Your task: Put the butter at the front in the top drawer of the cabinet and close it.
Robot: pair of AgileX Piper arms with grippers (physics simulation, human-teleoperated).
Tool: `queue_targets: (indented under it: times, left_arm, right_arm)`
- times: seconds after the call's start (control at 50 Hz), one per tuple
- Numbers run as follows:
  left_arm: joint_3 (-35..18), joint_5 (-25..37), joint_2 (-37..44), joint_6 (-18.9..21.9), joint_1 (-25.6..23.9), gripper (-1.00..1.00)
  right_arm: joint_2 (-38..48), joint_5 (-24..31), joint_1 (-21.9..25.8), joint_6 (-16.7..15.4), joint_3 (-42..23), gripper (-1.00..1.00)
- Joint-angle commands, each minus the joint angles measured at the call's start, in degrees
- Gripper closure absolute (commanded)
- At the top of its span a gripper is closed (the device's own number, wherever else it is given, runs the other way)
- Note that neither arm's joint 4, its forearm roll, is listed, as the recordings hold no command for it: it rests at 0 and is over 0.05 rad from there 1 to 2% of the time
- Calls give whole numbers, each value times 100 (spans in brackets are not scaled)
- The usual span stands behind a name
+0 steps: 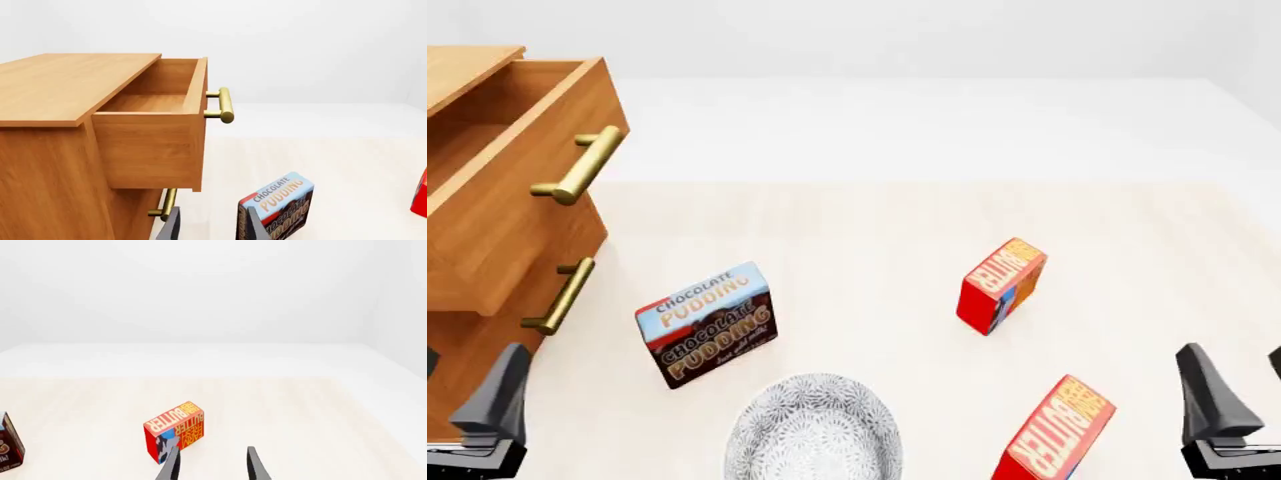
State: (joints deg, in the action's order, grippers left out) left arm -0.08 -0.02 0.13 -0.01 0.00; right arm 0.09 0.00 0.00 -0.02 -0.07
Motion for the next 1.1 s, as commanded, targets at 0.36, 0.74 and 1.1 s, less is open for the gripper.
queue_targets:
  times: [0.36, 0.74, 1.1]
  left_arm:
    - [-7, 23, -8, -4, 2, -100]
    - [-489, 250, -13, -912, 451, -100]
    - [-2161, 2493, 5, -941, 212, -100]
  right_arm:
    - [-1, 24, 0, -2, -14, -100]
    - [10, 25, 1, -2, -26, -100]
    - [13, 23, 1, -1, -27, -100]
